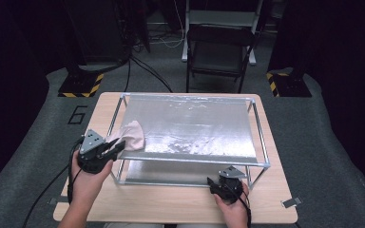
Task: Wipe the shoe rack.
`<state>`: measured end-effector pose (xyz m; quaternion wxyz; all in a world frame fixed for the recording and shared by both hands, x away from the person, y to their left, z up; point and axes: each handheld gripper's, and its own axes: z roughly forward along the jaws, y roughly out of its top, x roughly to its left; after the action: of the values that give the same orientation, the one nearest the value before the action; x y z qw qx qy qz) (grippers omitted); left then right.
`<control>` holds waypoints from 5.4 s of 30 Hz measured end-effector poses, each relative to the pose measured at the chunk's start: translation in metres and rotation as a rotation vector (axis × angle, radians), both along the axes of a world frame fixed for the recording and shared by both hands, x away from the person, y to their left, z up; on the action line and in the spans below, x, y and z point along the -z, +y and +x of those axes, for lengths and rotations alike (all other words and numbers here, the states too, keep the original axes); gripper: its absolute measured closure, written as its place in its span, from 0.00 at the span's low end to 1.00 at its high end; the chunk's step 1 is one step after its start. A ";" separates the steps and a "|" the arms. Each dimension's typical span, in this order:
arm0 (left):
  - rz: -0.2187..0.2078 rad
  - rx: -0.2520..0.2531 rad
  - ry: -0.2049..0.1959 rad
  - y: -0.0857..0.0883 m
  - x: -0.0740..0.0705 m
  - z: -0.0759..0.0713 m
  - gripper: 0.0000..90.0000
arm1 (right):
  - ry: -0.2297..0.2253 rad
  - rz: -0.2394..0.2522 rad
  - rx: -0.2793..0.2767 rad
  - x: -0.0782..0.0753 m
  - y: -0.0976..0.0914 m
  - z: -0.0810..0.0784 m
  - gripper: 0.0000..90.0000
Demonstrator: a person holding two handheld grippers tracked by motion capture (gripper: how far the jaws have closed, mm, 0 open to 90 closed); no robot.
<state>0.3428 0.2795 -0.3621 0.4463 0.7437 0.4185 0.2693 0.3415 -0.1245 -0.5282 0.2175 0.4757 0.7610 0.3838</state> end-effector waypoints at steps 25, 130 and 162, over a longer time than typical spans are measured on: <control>-0.013 0.112 0.006 -0.045 0.001 0.006 0.86 | 0.022 0.005 -0.006 0.000 0.001 0.000 0.49; 0.066 0.166 0.016 -0.090 -0.002 0.001 0.86 | 0.022 0.027 -0.086 0.000 0.020 0.000 0.50; 0.010 -0.052 0.046 0.001 -0.001 -0.002 0.86 | 0.022 0.027 -0.085 0.000 0.020 0.000 0.50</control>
<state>0.3403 0.2801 -0.3607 0.4255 0.7409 0.4465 0.2659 0.3418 -0.1048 -0.5283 0.1861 0.4498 0.7778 0.3976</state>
